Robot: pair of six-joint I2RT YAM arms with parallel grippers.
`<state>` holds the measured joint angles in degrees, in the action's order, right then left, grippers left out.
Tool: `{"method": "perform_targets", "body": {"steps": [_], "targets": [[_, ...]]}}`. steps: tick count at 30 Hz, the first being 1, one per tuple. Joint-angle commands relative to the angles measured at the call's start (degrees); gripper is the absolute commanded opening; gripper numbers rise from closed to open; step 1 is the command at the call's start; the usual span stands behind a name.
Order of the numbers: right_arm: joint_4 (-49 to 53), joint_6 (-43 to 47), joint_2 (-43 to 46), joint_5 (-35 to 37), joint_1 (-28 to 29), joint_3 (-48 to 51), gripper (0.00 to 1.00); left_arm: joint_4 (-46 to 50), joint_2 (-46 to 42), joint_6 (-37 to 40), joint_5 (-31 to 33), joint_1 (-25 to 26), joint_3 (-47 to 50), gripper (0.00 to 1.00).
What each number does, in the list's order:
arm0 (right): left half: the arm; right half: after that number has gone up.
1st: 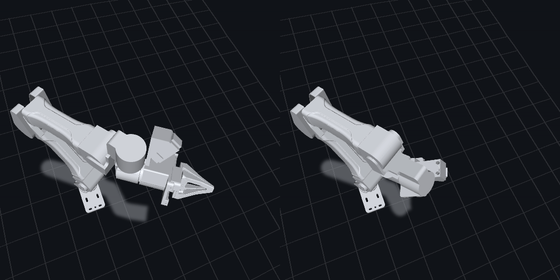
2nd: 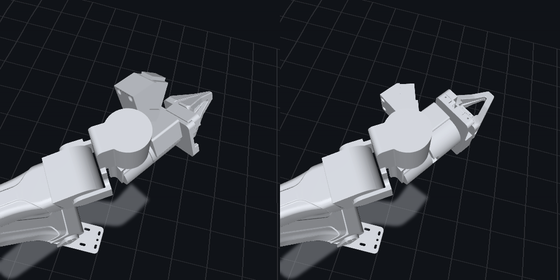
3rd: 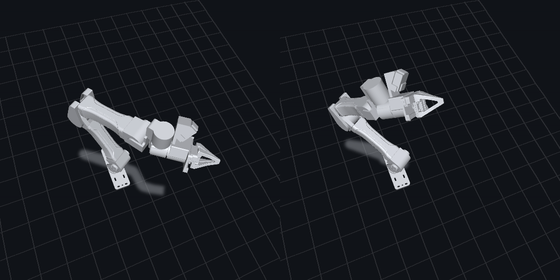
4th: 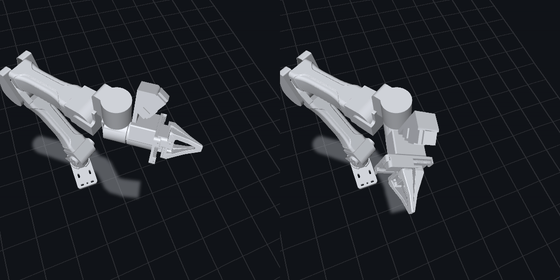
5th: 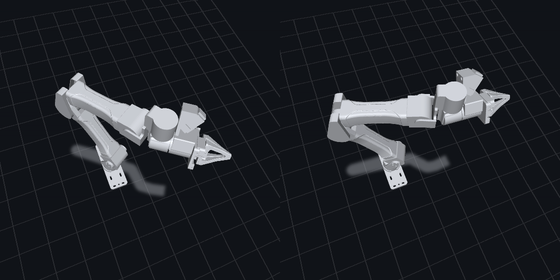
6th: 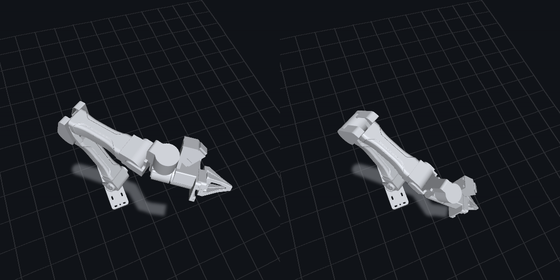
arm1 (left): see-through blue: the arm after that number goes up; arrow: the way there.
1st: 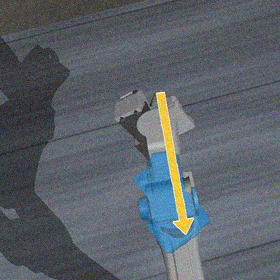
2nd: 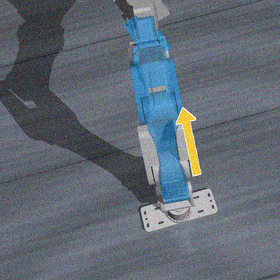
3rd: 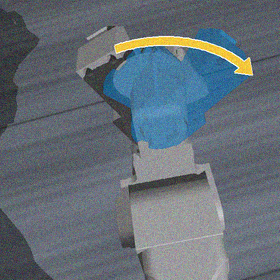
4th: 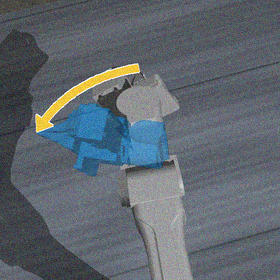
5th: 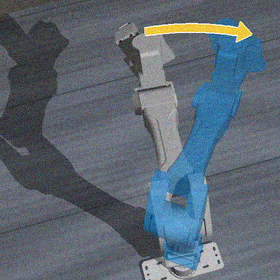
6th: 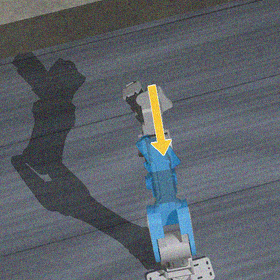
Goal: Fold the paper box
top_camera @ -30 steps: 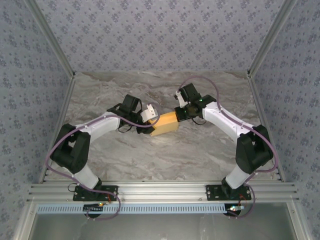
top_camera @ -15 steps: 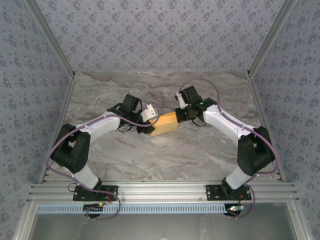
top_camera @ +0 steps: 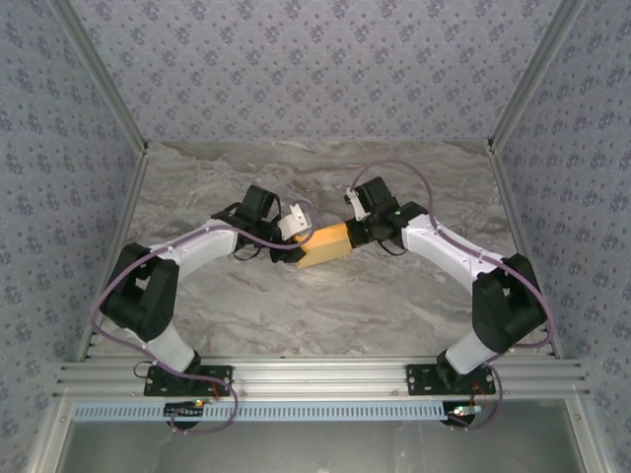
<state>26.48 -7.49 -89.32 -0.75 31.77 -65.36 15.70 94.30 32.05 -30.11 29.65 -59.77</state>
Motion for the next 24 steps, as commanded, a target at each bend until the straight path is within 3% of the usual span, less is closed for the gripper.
{"method": "perform_targets", "body": {"steps": [1, 16, 24], "targets": [[2.7, 0.6, 1.7, 1.0, 0.6, 1.2, 0.01, 2.7, 1.0, -1.3, 2.9, -0.5, -1.3, 0.41], [3.5, -2.7, 2.0, 3.5, 1.9, -1.0, 0.01, 2.3, -3.5, -5.2, 1.5, -1.0, -1.0, 0.68], [3.7, -3.2, 1.9, 3.9, 2.1, -1.1, 0.01, -1.1, -11.0, -14.8, 2.5, -0.9, 3.2, 0.71]]}}
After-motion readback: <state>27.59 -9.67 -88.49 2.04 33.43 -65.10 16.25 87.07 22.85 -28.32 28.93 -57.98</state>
